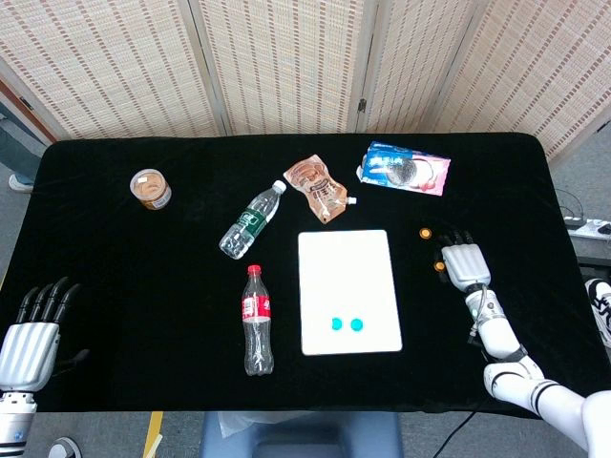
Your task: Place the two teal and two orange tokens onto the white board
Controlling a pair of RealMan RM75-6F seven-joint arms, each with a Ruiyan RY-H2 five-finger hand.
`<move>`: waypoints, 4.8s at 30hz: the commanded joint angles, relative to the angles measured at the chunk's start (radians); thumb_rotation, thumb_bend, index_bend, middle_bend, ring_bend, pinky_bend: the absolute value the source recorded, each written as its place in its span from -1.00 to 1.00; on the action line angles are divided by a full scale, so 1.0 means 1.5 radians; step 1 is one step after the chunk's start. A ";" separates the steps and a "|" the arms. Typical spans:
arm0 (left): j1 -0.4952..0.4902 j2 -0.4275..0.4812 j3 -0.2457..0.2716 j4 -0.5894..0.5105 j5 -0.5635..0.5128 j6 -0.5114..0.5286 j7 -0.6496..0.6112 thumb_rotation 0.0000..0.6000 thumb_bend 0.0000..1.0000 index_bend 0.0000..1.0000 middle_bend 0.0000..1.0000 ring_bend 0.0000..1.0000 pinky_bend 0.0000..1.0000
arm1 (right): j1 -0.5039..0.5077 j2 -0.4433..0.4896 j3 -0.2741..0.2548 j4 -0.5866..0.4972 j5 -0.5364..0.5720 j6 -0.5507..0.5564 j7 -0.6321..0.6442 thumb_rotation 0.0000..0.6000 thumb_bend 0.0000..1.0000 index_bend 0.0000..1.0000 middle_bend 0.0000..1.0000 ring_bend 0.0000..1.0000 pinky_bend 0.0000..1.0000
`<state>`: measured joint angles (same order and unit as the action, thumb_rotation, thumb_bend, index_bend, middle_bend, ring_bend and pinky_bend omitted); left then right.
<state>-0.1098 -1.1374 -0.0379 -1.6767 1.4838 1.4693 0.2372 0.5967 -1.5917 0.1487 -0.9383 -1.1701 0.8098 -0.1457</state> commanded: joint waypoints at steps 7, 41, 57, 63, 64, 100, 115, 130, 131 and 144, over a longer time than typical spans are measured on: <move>-0.001 0.000 -0.001 -0.001 0.000 0.000 0.000 1.00 -0.66 -1.00 -1.00 -0.99 -1.00 | -0.004 0.017 0.002 -0.026 -0.008 0.011 0.008 1.00 -0.14 -0.06 -0.59 -0.87 -1.00; 0.014 -0.003 0.003 0.017 0.001 0.017 -0.025 1.00 -0.66 -1.00 -1.00 -0.99 -1.00 | 0.130 -0.011 0.000 -0.287 -0.001 -0.019 -0.175 1.00 -0.14 -0.06 -0.61 -0.88 -1.00; 0.015 -0.006 0.003 0.022 -0.001 0.014 -0.030 1.00 -0.66 -1.00 -1.00 -0.99 -1.00 | 0.167 -0.038 0.001 -0.276 0.028 -0.020 -0.214 1.00 -0.14 -0.06 -0.62 -0.88 -1.00; 0.016 -0.008 0.003 0.028 -0.004 0.012 -0.034 1.00 -0.66 -1.00 -1.00 -0.99 -1.00 | 0.173 -0.034 -0.007 -0.285 0.039 -0.018 -0.233 1.00 -0.14 -0.18 -0.62 -0.89 -1.00; 0.016 -0.008 0.003 0.029 -0.004 0.012 -0.034 1.00 -0.66 -1.00 -1.00 -0.99 -1.00 | 0.174 -0.033 -0.007 -0.287 0.042 -0.018 -0.234 1.00 -0.14 -0.21 -0.63 -0.89 -1.00; 0.010 -0.005 0.002 0.008 -0.004 0.005 -0.014 1.00 -0.66 -1.00 -1.00 -0.99 -1.00 | 0.147 -0.027 0.033 0.031 0.242 -0.070 -0.202 1.00 -0.14 -0.33 -0.63 -0.87 -1.00; 0.010 -0.004 0.003 0.008 -0.011 0.000 -0.010 1.00 -0.66 -1.00 -1.00 -0.99 -1.00 | 0.175 -0.098 0.048 0.173 0.251 -0.130 -0.199 1.00 -0.14 -0.27 -0.63 -0.86 -1.00; 0.008 -0.008 0.003 0.012 -0.014 -0.005 -0.010 1.00 -0.66 -1.00 -1.00 -0.99 -1.00 | 0.175 -0.124 0.060 0.218 0.231 -0.145 -0.186 1.00 -0.14 -0.16 -0.59 -0.86 -1.00; 0.008 -0.008 0.003 0.013 -0.014 -0.005 -0.010 1.00 -0.66 -1.00 -1.00 -0.99 -1.00 | 0.176 -0.125 0.061 0.221 0.231 -0.146 -0.186 1.00 -0.14 -0.15 -0.59 -0.86 -1.00; 0.007 -0.010 0.003 0.015 -0.016 -0.008 -0.010 1.00 -0.66 -1.00 -1.00 -0.99 -1.00 | 0.175 -0.131 0.073 0.236 0.218 -0.149 -0.180 1.00 -0.14 -0.04 -0.55 -0.84 -1.00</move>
<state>-0.0996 -1.1519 -0.0339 -1.6548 1.4602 1.4577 0.2220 0.8594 -1.7887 0.2579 -0.5836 -0.8431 0.5851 -0.4158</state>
